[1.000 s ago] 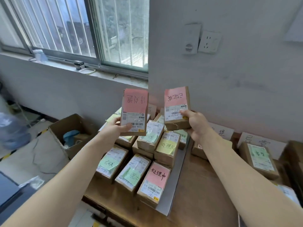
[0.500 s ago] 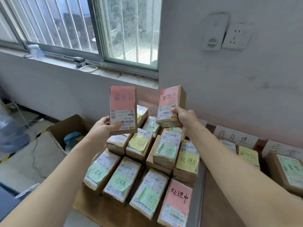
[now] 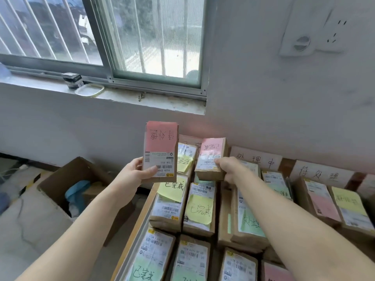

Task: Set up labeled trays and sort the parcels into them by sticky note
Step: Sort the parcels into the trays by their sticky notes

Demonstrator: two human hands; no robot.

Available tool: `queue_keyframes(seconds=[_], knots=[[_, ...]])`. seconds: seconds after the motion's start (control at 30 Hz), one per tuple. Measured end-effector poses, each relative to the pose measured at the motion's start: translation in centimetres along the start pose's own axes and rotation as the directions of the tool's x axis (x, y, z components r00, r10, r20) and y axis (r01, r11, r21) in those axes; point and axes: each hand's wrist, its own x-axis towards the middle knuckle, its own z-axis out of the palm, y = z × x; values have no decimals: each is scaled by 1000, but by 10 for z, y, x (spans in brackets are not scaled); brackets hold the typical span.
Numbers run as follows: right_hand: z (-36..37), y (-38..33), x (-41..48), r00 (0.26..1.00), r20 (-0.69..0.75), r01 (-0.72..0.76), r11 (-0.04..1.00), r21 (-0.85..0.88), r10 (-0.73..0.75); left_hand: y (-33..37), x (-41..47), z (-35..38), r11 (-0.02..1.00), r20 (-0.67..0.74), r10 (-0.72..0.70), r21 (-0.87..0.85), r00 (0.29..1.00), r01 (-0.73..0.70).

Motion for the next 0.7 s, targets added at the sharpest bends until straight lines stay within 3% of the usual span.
queue_keyframes(seconds=[0.17,0.37,0.57,0.7], knots=[[11,4,17,999,5,-41,995,-94,41,-3,17,-8,999,30,-27,31,999,26],[17,12,28,998,-64,-11,941,-338,-12,-3,23,-8,998,35,-29,50,999,27],[7,-20,2,938,-113,241,850,-469,-328,3,21,-2,1000,35,-16,25,999,15],[-12,-47,-40,810,-40,464,681,-566,-585,13,17,10,1000,71,4,-6,997,-4]])
